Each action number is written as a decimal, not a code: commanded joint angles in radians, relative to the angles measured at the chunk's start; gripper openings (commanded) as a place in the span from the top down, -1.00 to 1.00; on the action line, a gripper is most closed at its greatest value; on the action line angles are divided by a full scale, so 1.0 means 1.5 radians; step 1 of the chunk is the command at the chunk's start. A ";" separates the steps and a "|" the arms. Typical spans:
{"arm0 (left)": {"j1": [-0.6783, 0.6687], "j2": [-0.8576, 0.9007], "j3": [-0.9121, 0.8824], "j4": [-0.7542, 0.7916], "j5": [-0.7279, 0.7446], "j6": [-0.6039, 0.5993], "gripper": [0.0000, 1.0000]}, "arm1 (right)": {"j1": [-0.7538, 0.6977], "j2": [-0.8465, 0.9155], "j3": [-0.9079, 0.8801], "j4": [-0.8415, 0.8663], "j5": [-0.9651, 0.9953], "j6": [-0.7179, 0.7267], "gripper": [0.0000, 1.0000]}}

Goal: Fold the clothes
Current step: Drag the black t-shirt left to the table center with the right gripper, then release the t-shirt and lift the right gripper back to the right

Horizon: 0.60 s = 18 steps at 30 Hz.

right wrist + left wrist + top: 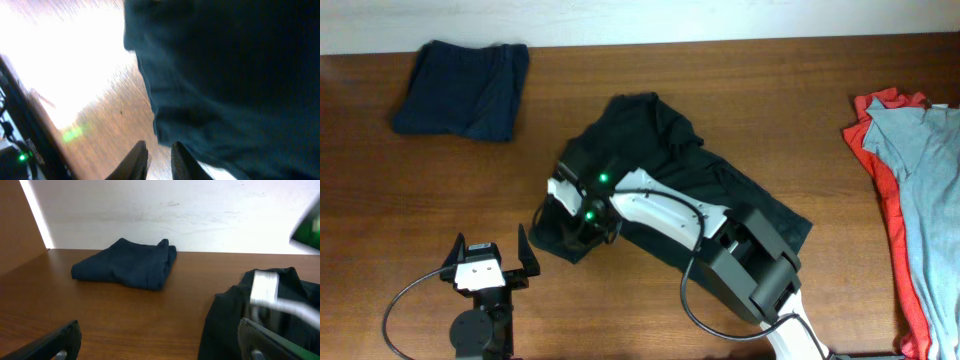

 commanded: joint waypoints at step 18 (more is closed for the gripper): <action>-0.002 -0.003 -0.002 -0.003 0.002 0.013 -0.98 | -0.408 -0.062 0.212 -0.328 0.296 -0.028 0.26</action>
